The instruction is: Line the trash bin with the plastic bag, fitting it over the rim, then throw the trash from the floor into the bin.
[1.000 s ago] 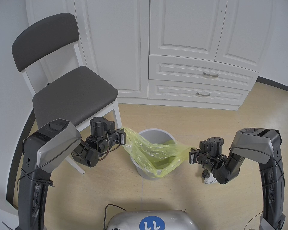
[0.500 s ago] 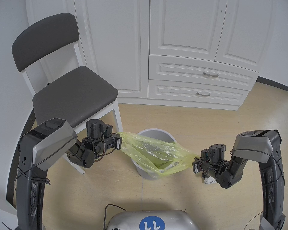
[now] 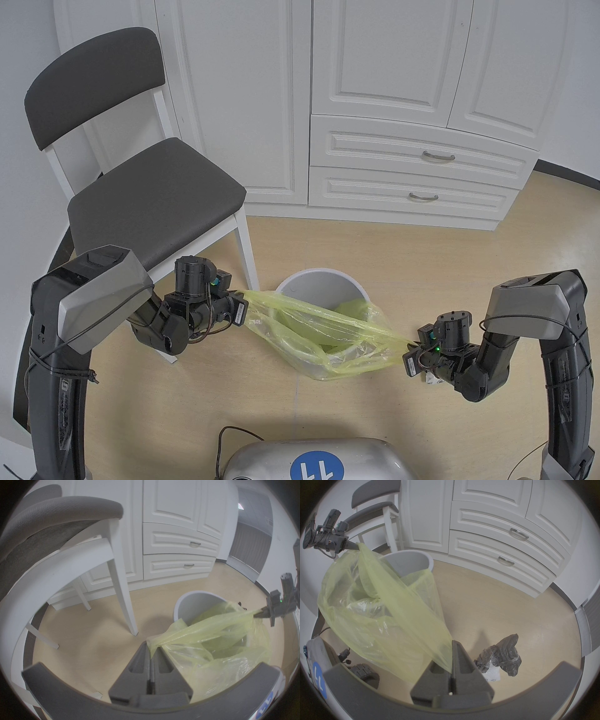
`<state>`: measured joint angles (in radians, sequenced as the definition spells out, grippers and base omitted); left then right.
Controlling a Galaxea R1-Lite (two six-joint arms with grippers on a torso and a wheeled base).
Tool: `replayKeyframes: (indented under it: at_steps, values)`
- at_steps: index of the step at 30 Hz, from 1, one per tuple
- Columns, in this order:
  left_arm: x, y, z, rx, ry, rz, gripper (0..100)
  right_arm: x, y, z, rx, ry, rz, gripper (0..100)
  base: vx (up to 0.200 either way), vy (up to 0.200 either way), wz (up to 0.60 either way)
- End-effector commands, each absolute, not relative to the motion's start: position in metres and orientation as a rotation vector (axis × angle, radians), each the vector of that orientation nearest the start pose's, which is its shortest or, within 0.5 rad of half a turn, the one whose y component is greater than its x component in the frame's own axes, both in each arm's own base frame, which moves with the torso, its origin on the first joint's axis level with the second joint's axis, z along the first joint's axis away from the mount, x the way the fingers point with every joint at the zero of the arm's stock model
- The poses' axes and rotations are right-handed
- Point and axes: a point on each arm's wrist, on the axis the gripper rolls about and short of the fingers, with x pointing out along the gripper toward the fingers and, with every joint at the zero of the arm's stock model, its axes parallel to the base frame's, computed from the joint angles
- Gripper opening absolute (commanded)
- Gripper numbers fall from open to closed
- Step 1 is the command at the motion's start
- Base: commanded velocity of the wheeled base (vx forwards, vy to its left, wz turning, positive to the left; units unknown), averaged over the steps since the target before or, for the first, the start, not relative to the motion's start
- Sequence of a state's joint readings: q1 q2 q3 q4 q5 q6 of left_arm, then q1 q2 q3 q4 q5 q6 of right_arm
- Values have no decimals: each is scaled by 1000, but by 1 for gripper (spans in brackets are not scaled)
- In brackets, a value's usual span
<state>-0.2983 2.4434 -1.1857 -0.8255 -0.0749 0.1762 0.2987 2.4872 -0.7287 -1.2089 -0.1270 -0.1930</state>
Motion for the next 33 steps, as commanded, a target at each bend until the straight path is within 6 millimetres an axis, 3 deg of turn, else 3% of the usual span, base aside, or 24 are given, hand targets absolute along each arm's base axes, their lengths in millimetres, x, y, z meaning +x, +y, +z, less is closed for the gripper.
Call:
replayKeyframes:
  at_steps: [1, 9, 17, 27, 33]
  values:
    - [421, -135, -4, 256, 432, -423, 0, 342, 107, -58, -342, 541, 242, 0, 0, 0, 0]
    - [417, -138, -17, 298, 461, -445, 0, 336, 111, -60, -364, 555, 264, 0, 0, 0, 0]
    - [434, -147, -36, 286, 421, -432, 0, 350, 121, -71, -344, 503, 254, 0, 0, 0, 0]
    - [449, -168, -40, 207, 350, -365, 0, 368, 126, -75, -289, 427, 197, 0, 0, 0, 0]
    - [453, -179, -34, 149, 320, -330, 0, 381, 118, -65, -260, 381, 153, 0, 0, 0, 0]
